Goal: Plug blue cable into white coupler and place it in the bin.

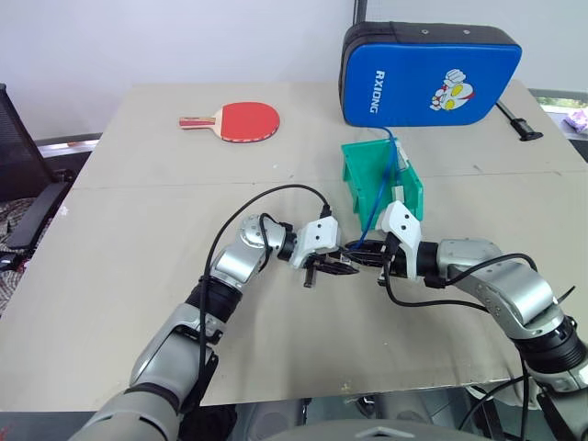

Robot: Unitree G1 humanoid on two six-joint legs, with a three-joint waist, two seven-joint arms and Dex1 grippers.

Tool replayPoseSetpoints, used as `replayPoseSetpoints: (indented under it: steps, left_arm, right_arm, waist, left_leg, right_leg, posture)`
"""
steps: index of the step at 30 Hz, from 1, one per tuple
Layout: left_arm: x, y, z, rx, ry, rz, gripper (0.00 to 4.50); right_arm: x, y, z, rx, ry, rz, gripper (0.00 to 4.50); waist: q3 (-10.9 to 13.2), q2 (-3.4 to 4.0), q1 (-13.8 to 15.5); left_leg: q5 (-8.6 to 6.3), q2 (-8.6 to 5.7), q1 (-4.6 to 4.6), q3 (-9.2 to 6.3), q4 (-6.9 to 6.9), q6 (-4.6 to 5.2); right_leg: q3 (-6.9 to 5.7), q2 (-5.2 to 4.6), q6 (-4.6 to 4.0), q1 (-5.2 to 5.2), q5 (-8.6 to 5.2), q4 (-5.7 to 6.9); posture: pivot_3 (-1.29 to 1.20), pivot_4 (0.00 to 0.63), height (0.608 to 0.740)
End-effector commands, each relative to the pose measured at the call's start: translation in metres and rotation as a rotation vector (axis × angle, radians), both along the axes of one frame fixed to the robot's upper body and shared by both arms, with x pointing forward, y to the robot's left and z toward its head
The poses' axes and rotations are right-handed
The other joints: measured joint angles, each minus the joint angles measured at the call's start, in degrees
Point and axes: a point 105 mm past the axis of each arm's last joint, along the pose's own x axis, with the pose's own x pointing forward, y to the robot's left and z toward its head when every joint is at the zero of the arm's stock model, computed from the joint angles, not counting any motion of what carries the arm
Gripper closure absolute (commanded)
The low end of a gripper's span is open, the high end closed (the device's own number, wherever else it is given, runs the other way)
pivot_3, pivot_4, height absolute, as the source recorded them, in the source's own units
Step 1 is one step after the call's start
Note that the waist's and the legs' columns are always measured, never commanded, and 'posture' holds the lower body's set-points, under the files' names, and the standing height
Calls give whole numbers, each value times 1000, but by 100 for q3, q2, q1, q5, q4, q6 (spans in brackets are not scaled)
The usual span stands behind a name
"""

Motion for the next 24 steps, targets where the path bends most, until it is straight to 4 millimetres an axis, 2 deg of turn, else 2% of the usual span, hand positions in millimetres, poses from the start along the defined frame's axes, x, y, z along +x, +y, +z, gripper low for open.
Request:
replayPoseSetpoints:
  steps: [1,9,16,21,24]
  left_arm:
    - [-2,-3,-4,9,2,-9,3910]
    - [-4,-7,0,-4,-20,-21,3910]
    - [-4,-12,4,-17,-37,-21,3910]
    - [-5,-14,6,-30,-40,-13,3910]
    - [-5,-15,6,-38,-45,-3,3910]
  right_arm:
    - [-8,2,-2,-48,-3,54,4500]
    - [-1,-3,-22,-239,9,70,4500]
    - [-1,16,-29,-279,65,122,4500]
    - [-8,17,-49,-320,141,139,4500]
    - [-9,16,-54,-319,153,136,4500]
  waist:
    - [-1,1,1]
    - [-7,3,8]
    - [-21,8,-4]
    - [-64,16,-16]
    - [-90,20,-14]
  left_leg:
    - [0,0,0,-1,0,0]
    - [0,-1,8,-6,5,0]
    - [0,0,17,-17,8,0]
    - [0,0,20,-22,8,0]
    - [0,0,28,-23,8,0]
  right_leg:
    - [-1,0,0,0,0,0]
    - [-6,-1,0,11,0,1]
    - [-17,0,-1,24,1,2]
    - [-21,1,-1,25,1,7]
    - [-22,1,-1,31,1,10]
  posture:
    - [0,150,740]
    - [0,150,740]
    - [0,150,740]
    - [0,150,740]
    - [0,150,740]
